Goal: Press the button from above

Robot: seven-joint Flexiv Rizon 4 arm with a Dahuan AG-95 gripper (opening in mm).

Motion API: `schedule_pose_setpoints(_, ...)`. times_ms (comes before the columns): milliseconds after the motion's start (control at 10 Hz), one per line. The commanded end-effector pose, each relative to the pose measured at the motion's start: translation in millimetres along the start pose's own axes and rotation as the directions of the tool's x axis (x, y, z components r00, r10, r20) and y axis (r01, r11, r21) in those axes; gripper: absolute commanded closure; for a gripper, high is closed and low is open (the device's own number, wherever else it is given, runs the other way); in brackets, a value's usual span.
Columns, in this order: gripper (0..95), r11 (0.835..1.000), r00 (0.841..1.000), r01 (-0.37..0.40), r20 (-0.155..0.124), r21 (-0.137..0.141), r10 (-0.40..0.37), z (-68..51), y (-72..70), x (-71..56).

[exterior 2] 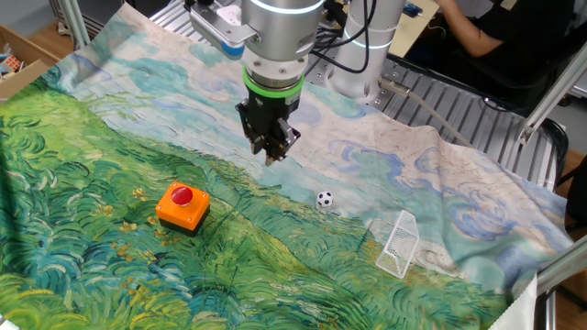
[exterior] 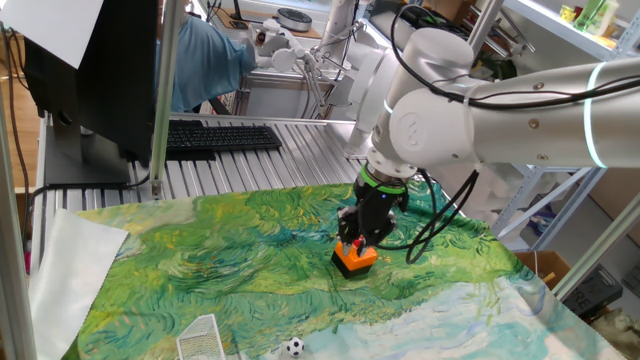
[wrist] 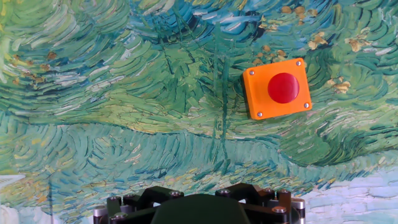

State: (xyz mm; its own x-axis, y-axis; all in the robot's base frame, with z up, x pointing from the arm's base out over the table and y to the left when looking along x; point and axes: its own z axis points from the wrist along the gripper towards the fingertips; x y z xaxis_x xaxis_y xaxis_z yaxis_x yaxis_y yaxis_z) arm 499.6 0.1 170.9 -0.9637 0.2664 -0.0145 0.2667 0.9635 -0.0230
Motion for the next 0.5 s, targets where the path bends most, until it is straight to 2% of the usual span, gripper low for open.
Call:
schedule_pose_setpoints(100,95.0,1.0,1.0,-0.002,0.0,0.001,0.002,-1.0,-0.8,0.1)
schedule_pose_setpoints(500,95.0,1.0,1.0,0.003,-0.004,0.001,-0.003,-2.2,-1.1,-0.5)
